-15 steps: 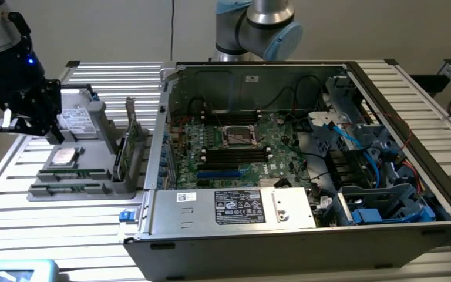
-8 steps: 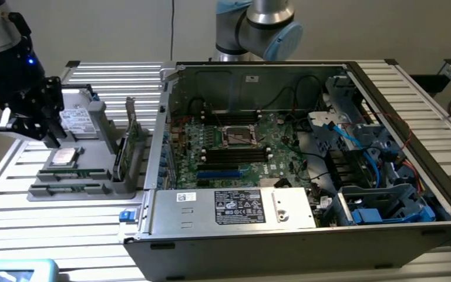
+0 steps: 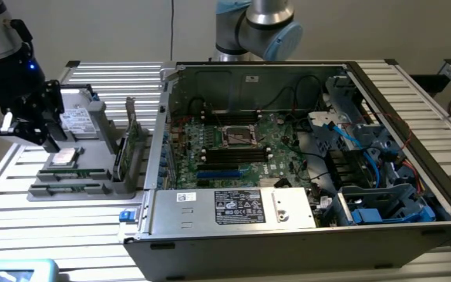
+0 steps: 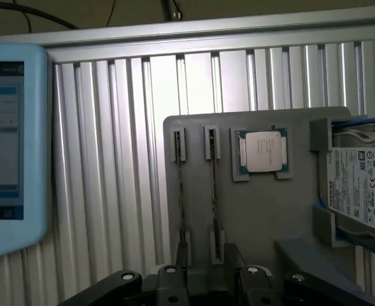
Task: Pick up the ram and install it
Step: 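Pick up the ram and move it above insertion slot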
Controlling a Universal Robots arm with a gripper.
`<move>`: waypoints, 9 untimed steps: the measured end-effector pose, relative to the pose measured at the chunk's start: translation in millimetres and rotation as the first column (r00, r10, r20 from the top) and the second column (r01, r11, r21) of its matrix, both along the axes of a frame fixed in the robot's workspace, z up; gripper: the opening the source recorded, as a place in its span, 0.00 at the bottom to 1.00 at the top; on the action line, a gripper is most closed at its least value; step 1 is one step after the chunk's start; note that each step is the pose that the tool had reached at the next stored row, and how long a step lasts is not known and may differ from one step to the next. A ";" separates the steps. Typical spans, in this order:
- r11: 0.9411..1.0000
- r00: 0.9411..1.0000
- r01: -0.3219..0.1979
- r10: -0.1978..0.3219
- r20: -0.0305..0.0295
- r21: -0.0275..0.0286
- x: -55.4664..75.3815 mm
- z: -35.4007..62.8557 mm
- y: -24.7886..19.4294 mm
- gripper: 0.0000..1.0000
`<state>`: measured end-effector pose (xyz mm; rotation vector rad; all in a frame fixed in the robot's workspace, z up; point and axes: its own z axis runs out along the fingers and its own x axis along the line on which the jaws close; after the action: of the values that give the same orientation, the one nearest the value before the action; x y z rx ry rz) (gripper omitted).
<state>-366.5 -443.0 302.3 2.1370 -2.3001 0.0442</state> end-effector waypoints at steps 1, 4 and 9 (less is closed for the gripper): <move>1.000 1.000 -0.008 0.008 0.000 0.000 -0.1 -1.6 0.0 0.36; 1.000 1.000 -0.026 0.026 0.000 0.000 -0.2 -6.9 0.1 0.36; 1.000 1.000 -0.032 0.032 0.000 0.000 -0.2 -15.9 0.0 0.36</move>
<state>-366.7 -443.0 286.4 2.1734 -2.2663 0.0443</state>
